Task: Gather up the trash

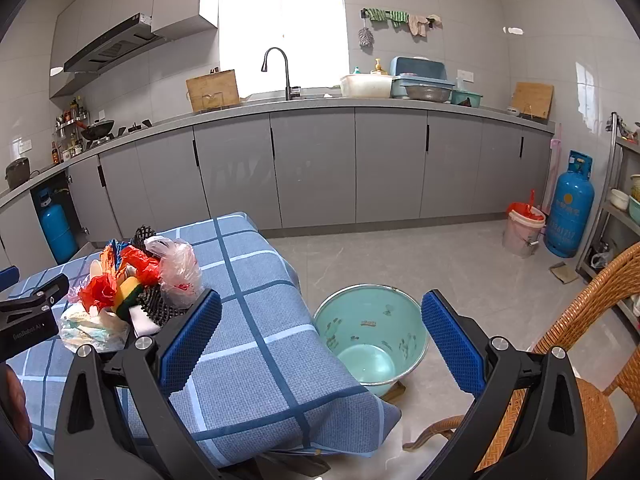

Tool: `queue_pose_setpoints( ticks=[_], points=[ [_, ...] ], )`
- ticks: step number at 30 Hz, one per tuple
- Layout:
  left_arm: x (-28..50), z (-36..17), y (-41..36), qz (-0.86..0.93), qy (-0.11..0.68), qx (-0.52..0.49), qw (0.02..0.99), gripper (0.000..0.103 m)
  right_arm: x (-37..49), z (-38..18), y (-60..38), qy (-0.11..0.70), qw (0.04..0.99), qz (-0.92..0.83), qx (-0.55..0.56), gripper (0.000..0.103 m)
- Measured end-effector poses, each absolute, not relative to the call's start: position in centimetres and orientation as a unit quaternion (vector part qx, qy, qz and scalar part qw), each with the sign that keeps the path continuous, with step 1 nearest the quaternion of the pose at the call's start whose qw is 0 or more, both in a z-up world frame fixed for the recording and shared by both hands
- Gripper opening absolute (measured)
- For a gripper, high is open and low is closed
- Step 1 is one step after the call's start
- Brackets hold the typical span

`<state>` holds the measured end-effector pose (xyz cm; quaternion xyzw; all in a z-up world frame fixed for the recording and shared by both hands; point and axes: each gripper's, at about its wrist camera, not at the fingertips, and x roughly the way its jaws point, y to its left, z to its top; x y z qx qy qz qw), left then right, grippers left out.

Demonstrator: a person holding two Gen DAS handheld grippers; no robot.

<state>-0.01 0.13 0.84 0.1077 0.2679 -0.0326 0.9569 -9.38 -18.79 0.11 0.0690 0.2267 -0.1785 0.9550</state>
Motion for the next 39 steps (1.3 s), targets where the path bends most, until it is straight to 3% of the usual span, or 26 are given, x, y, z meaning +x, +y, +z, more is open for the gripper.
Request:
queue_pose_setpoints(
  ticks=[39],
  points=[
    [-0.16, 0.72, 0.65, -0.024, 0.258, 0.105, 0.960, 0.099, -9.24, -0.34, -19.14, 0.230, 0.954, -0.177, 0.076, 0.098]
  ],
)
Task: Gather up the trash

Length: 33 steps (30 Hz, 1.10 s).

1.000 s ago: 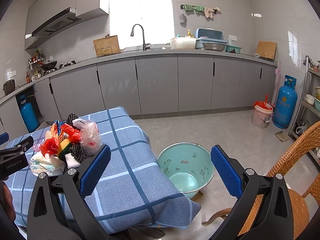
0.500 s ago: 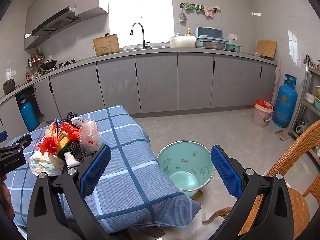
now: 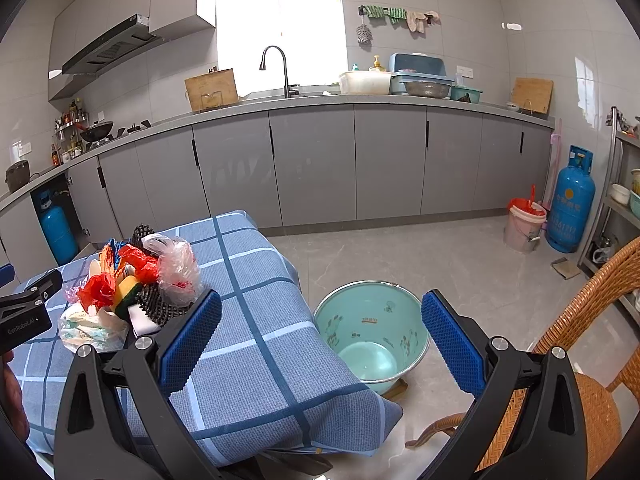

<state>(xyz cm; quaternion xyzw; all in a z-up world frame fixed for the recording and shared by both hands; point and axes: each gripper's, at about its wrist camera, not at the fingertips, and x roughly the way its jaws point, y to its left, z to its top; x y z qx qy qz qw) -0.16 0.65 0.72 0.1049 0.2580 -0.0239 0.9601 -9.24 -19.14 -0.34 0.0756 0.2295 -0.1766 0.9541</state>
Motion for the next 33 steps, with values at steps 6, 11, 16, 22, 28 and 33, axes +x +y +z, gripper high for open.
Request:
queue_pose_setpoints(
  ticks=[6, 11, 16, 22, 28, 33],
  points=[
    [-0.1, 0.7, 0.7, -0.023, 0.258, 0.105, 0.960, 0.099, -9.3, -0.3, -19.2, 0.230, 0.954, -0.176, 0.076, 0.098],
    [-0.2, 0.7, 0.7, -0.024, 0.258, 0.105, 0.960, 0.099, -9.2, -0.4, -19.2, 0.231, 0.954, -0.177, 0.075, 0.098],
    [-0.1, 0.7, 0.8, -0.022, 0.256, 0.106, 0.961, 0.099, -9.3, -0.5, -19.2, 0.231, 0.954, -0.177, 0.076, 0.098],
    [-0.1, 0.7, 0.9, -0.021, 0.256, 0.106, 0.961, 0.099, -9.2, -0.8, -19.2, 0.233, 0.953, -0.176, 0.077, 0.098],
    [-0.1, 0.7, 0.8, -0.021, 0.257, 0.106, 0.960, 0.099, -9.0, -1.1, -19.3, 0.237, 0.952, -0.177, 0.079, 0.098],
    [0.6, 0.3, 1.7, -0.006, 0.263, 0.110, 0.958, 0.099, -7.9, -1.8, -19.1, 0.253, 0.949, -0.170, 0.080, 0.098]
  ],
)
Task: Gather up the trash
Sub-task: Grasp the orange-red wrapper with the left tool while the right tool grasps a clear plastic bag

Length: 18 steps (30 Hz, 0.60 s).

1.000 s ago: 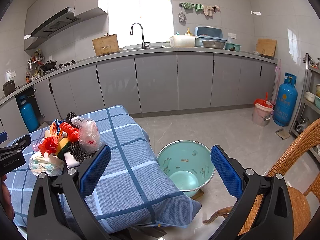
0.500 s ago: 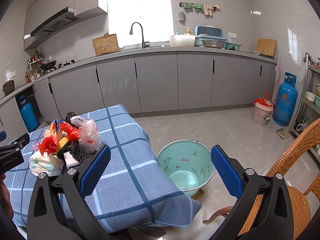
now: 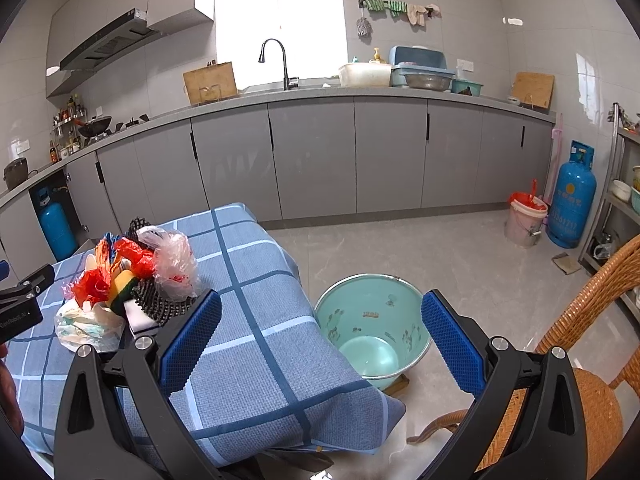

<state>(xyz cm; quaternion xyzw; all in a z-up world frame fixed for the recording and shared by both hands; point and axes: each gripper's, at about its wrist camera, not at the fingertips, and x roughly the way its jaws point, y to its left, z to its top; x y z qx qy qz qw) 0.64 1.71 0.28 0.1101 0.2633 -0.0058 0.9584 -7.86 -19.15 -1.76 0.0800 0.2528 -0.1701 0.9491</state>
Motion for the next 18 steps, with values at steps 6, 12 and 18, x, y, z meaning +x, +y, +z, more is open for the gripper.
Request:
queue_pose_setpoints(
  ticks=[6, 12, 18],
  points=[
    [3.2, -1.2, 6.4, 0.048, 0.298, 0.087, 0.949, 0.099, -5.5, -3.9, -18.8, 0.285, 0.942, -0.158, 0.079, 0.098],
    [5.8, -3.2, 8.6, 0.074, 0.334, 0.073, 0.937, 0.099, -2.3, -6.4, -17.9, 0.323, 0.934, -0.137, 0.071, 0.098],
    [7.2, -3.3, 6.7, 0.043, 0.343, 0.066, 0.936, 0.099, 0.5, -7.6, -17.0, 0.339, 0.931, -0.124, 0.056, 0.098]
  ],
)
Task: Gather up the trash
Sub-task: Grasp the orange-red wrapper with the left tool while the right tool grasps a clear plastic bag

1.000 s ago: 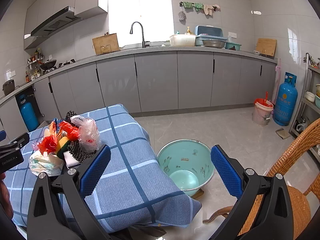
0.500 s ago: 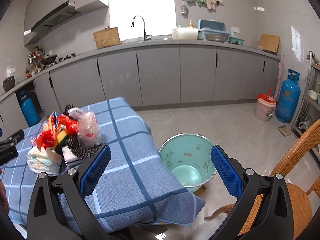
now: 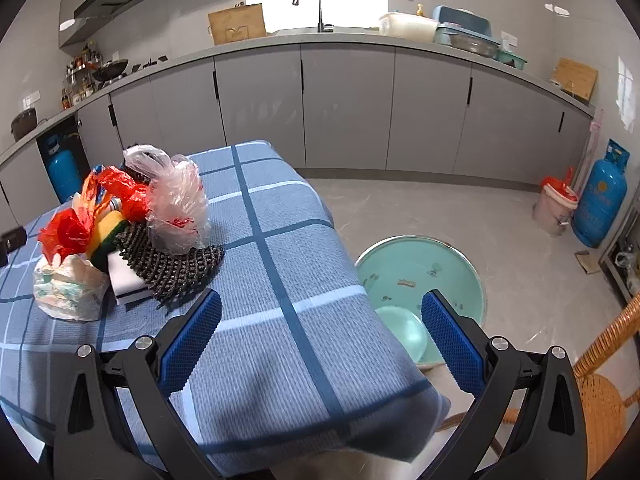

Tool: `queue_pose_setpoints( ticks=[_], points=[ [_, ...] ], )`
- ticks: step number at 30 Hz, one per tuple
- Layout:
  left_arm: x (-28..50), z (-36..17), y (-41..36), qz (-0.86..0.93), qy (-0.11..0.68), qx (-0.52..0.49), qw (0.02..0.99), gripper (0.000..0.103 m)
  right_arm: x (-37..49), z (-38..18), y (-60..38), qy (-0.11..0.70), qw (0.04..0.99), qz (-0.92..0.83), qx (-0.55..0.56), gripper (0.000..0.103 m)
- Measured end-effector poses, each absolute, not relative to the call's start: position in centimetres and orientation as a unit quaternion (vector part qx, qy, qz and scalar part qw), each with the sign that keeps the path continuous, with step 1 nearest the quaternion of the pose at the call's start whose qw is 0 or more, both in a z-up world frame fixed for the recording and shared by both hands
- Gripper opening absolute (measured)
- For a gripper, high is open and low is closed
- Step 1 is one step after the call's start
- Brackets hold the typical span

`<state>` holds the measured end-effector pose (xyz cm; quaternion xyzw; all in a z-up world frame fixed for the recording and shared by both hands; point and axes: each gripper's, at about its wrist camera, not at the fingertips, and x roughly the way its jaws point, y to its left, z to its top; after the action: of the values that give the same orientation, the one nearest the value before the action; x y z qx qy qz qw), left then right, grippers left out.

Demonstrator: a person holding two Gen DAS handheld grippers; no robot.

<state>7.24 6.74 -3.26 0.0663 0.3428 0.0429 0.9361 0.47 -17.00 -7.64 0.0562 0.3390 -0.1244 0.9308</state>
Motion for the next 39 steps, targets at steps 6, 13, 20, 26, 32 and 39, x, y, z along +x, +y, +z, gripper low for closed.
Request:
queue_pose_setpoints(
  ticks=[6, 13, 20, 26, 32, 39],
  points=[
    [9.7, -3.9, 2.8, 0.008, 0.343, 0.079, 0.936, 0.099, 2.4, -8.3, -16.8, 0.347, 0.929, -0.116, 0.053, 0.098],
    [11.5, -6.4, 2.1, -0.013, 0.376, 0.066, 0.924, 0.092, 3.7, -8.8, -17.0, 0.354, 0.928, -0.103, 0.056, 0.098],
    [11.1, -6.8, 2.2, -0.052, 0.393, 0.044, 0.917, 0.017, 5.0, -8.4, -15.7, 0.345, 0.934, -0.080, 0.046, 0.098],
    [9.9, -5.6, 3.1, -0.054, 0.362, 0.041, 0.930, 0.005, 5.5, -7.8, -14.4, 0.340, 0.937, -0.069, 0.036, 0.098],
    [9.1, -3.4, 4.0, -0.042, 0.319, 0.047, 0.946, 0.003, 6.3, -6.8, -13.4, 0.328, 0.942, -0.057, 0.037, 0.098],
    [9.1, -1.6, 5.1, -0.013, 0.276, 0.062, 0.959, 0.003, 9.8, -4.7, -11.4, 0.297, 0.954, -0.039, 0.024, 0.098]
  ],
)
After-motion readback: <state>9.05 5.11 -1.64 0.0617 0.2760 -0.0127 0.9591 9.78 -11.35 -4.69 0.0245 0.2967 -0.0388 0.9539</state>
